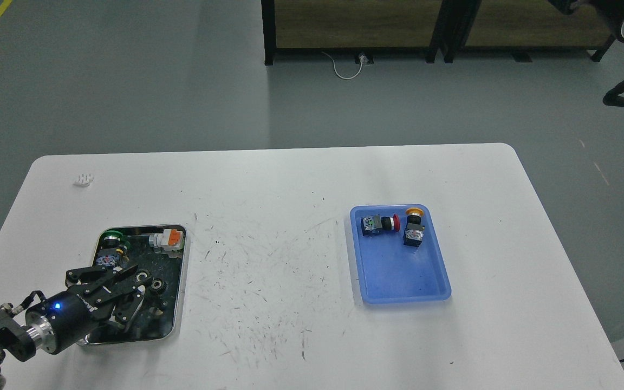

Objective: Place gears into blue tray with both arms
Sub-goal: 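Lift the black gear with the left gripper and carry it toward the blue tray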

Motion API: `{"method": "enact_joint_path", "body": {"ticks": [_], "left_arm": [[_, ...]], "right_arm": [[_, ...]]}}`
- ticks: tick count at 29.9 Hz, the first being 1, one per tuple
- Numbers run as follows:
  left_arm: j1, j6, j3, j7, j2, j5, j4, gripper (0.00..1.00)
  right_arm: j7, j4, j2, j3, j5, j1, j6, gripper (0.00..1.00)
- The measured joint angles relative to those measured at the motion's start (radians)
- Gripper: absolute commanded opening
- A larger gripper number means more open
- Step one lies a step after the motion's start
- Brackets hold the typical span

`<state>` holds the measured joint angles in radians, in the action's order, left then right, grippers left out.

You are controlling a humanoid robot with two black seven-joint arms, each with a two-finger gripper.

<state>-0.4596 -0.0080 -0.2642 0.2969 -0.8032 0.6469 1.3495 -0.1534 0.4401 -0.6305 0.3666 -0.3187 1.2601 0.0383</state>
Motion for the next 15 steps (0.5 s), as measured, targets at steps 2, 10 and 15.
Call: {"method": "enact_joint_path", "body": {"ticks": [2, 10, 15], "left_arm": [[-0.030, -0.017, 0.001, -0.029, 0.002, 0.014, 0.025, 0.29], [-0.216, -0.097, 0.104, -0.104, 0.103, 0.051, 0.066, 0.29], [-0.296, -0.115, 0.167, -0.119, 0.207, 0.056, 0.067, 0.29]], "right_arm": [[0.000, 0.000, 0.000, -0.001, 0.000, -0.005, 0.000, 1.00], [0.002, 0.000, -0.001, -0.050, 0.001, -0.001, 0.000, 1.00], [0.002, -0.009, 0.000, -0.068, 0.001, -0.004, 0.000, 1.00]]}}
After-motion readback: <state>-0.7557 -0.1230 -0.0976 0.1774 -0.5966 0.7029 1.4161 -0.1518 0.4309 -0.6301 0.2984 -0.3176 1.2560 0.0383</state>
